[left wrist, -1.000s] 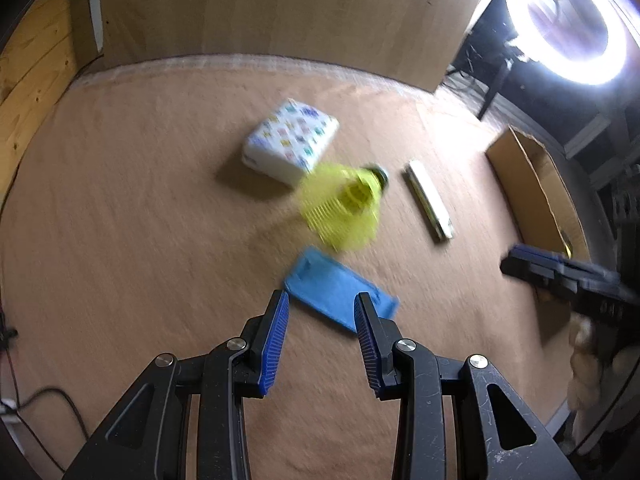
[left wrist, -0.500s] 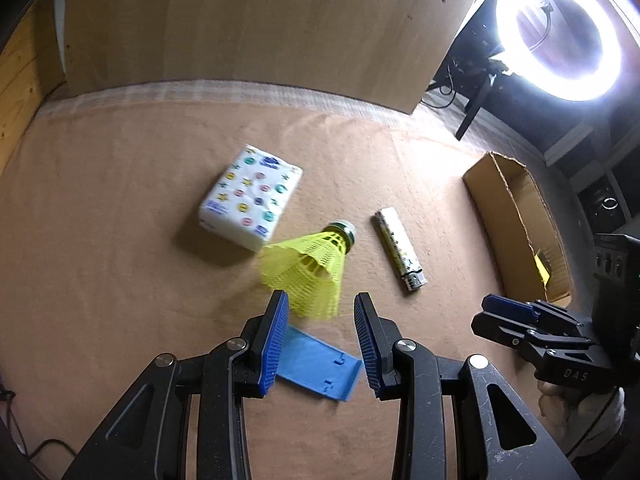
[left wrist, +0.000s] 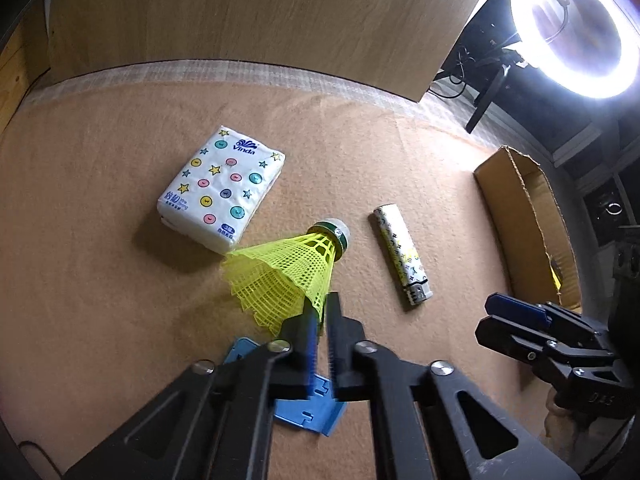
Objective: Organize objects
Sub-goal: 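Grasp the yellow shuttlecock with the left tool while the right tool closes on it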
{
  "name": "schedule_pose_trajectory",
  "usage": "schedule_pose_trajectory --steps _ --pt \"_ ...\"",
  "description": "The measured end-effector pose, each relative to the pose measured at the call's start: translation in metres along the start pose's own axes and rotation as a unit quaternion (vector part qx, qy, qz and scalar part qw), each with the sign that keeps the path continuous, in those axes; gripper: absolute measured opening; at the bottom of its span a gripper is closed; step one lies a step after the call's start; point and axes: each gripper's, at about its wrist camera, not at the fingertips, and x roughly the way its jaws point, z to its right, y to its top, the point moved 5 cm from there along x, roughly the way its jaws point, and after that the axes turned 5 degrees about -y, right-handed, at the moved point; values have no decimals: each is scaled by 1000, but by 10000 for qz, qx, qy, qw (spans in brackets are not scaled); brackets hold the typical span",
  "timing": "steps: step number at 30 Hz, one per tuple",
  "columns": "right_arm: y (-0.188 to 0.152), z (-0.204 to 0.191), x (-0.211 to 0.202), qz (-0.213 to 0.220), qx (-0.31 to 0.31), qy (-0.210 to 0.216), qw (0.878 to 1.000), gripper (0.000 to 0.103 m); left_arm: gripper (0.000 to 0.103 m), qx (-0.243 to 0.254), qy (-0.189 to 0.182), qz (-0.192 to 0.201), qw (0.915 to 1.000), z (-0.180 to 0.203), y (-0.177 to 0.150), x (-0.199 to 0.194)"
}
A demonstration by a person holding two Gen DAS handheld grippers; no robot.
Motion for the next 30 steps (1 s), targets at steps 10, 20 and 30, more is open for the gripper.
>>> schedule_pose_trajectory --steps 10,20,30 --pt "18 -18 26 -165 24 392 9991 46 1 128 -403 5 9991 13 -17 -7" --pt "8 -21 49 -561 264 715 9955 46 1 26 -868 -103 9962 25 -63 -13" --pt "-10 -21 52 -794 165 891 9927 34 1 254 -961 -192 9949 40 -87 -19"
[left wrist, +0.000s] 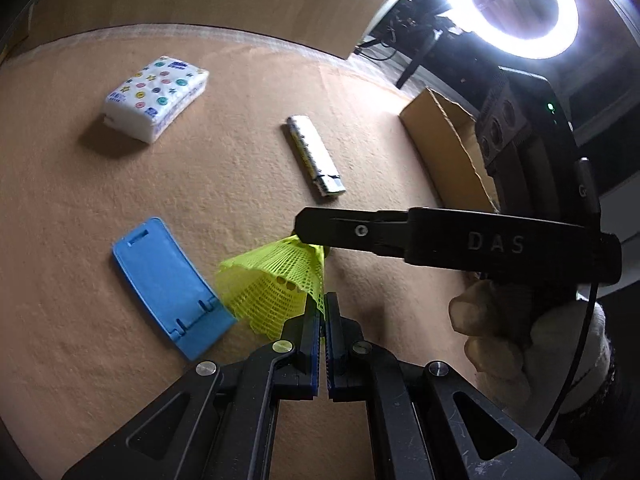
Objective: Organize objects
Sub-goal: 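Grasp the yellow shuttlecock with the left tool while the right tool closes on it, then carry the shuttlecock into the box and open both tools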
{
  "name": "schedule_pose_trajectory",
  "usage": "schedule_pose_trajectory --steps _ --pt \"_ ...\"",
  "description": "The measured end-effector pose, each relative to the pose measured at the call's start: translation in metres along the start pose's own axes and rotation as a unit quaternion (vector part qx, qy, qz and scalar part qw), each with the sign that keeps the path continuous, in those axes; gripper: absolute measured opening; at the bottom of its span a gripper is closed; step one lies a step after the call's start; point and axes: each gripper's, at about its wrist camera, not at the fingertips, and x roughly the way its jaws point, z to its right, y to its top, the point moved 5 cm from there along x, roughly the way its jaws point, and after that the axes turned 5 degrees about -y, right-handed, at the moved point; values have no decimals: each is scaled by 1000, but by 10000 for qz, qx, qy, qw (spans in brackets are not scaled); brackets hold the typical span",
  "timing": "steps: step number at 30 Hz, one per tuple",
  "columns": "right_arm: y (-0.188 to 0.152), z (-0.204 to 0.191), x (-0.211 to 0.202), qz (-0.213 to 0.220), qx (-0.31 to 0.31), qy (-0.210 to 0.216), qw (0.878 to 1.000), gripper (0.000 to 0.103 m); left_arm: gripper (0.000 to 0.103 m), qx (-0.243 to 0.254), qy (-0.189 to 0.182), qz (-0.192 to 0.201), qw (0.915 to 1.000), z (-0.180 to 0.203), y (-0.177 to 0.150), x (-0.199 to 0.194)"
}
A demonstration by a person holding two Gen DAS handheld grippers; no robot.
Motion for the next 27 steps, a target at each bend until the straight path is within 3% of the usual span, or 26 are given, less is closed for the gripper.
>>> schedule_pose_trajectory --steps 5,13,27 --pt "-4 1 -5 51 -19 14 10000 23 1 121 -15 4 9999 15 -2 -2" --pt "-9 12 -33 253 65 67 9996 23 1 371 -115 50 9992 45 3 -7" --pt "-6 56 -135 1094 238 -224 9935 19 2 1469 -429 105 9882 166 46 13"
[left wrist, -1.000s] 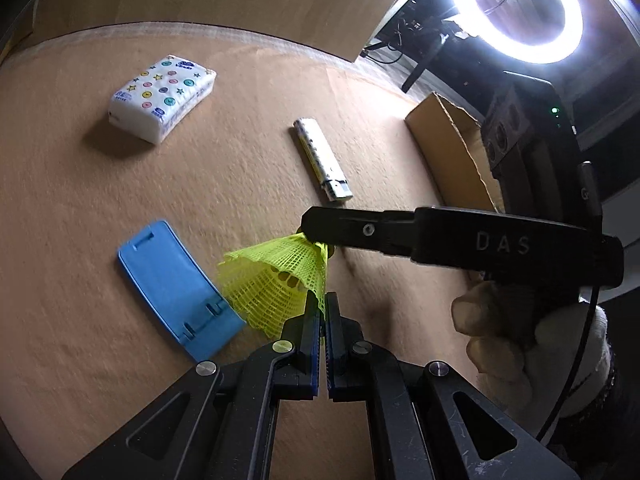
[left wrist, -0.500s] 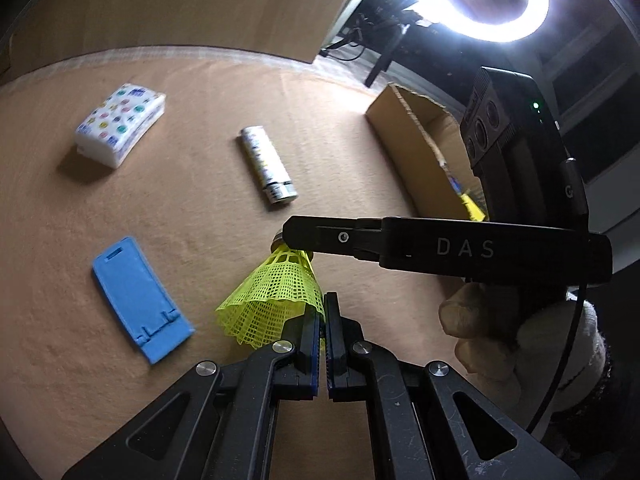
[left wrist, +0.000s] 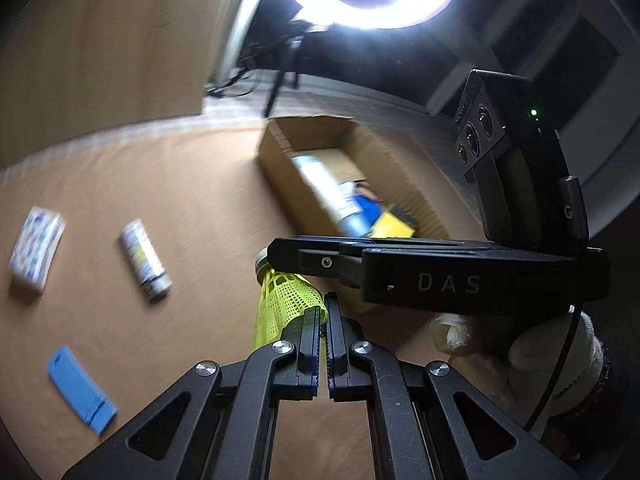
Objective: Organize objects
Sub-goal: 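Carry the shuttlecock into the box and open both tools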
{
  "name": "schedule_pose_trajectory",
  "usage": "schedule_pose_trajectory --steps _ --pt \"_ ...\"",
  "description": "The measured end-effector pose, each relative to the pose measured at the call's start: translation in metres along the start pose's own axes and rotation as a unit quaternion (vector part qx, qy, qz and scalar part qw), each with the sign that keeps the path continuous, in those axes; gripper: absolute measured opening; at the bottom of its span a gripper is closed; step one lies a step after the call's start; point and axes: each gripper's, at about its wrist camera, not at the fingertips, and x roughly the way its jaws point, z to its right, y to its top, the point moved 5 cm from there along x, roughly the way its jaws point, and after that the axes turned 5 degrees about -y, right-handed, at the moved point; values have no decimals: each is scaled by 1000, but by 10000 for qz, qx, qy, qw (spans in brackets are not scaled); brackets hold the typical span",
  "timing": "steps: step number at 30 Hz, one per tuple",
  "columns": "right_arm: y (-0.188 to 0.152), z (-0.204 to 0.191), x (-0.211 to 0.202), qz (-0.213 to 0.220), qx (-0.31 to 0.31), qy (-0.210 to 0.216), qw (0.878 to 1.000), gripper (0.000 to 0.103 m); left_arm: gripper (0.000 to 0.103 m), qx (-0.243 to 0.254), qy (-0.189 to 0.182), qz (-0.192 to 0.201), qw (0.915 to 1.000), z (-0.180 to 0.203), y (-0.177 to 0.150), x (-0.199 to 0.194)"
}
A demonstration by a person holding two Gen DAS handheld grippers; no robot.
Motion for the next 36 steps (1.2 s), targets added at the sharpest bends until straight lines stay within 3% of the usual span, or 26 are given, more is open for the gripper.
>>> schedule_pose_trajectory --steps 13,26,28,30,31,36 --pt "6 84 -67 476 407 -558 9965 18 2 669 -306 -300 9968 78 45 75" --pt "12 140 -86 547 623 -844 9930 19 3 823 -268 -508 9950 96 58 128" --pt "12 143 -86 573 583 -929 9923 20 9 864 -178 -585 9944 94 58 132" --pt "12 147 -85 573 581 -1130 9902 43 62 802 -39 -673 9945 89 57 135" --pt "12 149 -85 611 602 -1216 9889 47 70 770 52 -659 9948 85 56 135" --pt "12 153 -86 656 649 -1285 9874 49 71 678 156 -600 9958 74 56 131"
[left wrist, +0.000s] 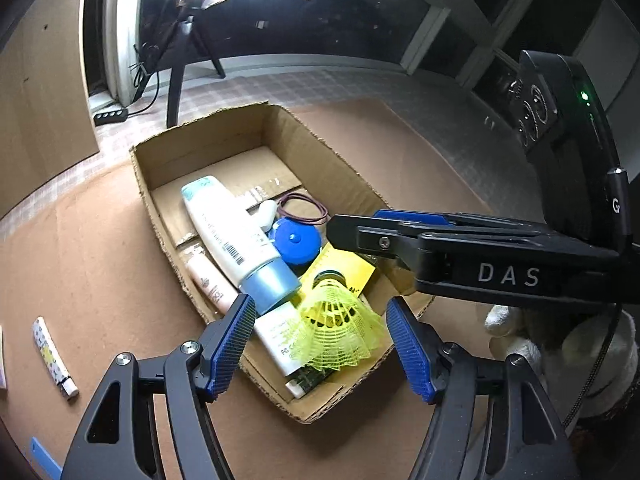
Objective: Organize objects
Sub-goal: 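Carry the shuttlecock into the box and open both tools, then move the left tool over the blue phone stand and close on it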
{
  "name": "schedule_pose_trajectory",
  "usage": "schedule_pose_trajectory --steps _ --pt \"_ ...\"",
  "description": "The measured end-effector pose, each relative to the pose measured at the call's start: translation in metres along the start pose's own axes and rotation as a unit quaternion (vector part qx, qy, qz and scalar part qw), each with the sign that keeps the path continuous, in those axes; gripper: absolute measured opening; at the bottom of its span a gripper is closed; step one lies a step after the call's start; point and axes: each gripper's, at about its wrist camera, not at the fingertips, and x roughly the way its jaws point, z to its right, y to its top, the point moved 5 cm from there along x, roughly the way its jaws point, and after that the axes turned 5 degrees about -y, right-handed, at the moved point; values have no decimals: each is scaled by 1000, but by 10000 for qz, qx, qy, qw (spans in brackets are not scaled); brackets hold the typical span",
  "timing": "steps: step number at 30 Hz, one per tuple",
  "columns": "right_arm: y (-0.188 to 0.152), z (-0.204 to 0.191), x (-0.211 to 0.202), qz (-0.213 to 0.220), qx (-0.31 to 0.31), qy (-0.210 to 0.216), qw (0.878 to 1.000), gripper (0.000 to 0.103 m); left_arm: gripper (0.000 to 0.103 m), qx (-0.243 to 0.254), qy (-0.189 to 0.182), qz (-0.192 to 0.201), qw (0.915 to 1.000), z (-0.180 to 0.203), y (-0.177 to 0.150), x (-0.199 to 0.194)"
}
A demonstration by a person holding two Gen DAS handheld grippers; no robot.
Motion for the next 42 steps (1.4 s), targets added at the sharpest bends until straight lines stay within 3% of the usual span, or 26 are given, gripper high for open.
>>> schedule_pose_trajectory --steps 15,24,33,42 --pt "-8 -25 1 -39 -20 126 9999 55 71 -550 240 117 9981 -38 -28 -33" --pt "-17 -60 3 -17 -281 154 9995 58 71 -1045 666 154 9922 -85 -74 -72" --pt "-27 -104 17 -106 -515 294 9982 59 71 -1617 1052 206 9810 -137 -121 -112" --pt "-42 -142 41 -298 -736 346 9962 60 71 -2297 1379 135 9634 -189 -175 -138"
